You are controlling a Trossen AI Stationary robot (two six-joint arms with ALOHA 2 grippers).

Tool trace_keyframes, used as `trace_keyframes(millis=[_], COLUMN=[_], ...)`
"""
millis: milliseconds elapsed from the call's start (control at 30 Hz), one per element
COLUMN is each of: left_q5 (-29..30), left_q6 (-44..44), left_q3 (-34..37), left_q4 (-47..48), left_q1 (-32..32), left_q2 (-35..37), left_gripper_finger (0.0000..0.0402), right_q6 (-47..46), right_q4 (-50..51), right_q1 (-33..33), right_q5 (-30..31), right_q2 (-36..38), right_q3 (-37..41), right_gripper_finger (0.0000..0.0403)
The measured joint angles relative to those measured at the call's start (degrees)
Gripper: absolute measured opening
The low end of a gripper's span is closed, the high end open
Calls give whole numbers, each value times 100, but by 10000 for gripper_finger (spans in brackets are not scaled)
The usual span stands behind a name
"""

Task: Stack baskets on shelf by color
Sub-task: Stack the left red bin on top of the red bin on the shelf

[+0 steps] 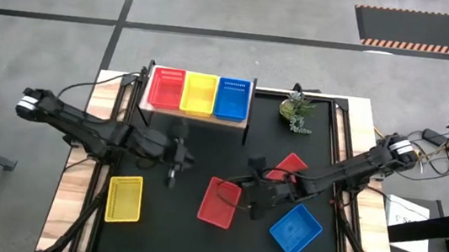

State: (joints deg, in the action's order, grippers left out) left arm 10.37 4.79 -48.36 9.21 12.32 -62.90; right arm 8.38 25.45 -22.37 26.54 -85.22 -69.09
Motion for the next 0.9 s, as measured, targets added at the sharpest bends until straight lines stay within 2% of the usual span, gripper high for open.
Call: trace_keyframes(millis=[100,300,567,733,900], left_q5=[-449,-963,-1316,-1376,-1300], left_q6=[-270,-297,-352,-1645,-2734], left_q3=[-1,-304,-849,-939,-946], left_q4=[-40,-122,-79,192,337], left_q1=[133,477,585,813,1341], left_q2=[-451,-1410,-1970,-2027,-2047], left_gripper_finger=[4,4,4,4,4], right_q6=[-82,360,859,1040,1074], right_q4=[-570,-2580,-5428,-6056,-6036], right_q1=[-2,54,500,1056,1373], right_q5=[-166,-393,-1835,-2370,-2544], right_q2=[276,810,1261,1313,1354], right_q3=[486,1700,3163,3528,3554], right_gripper_finger=[8,8,8,8,8])
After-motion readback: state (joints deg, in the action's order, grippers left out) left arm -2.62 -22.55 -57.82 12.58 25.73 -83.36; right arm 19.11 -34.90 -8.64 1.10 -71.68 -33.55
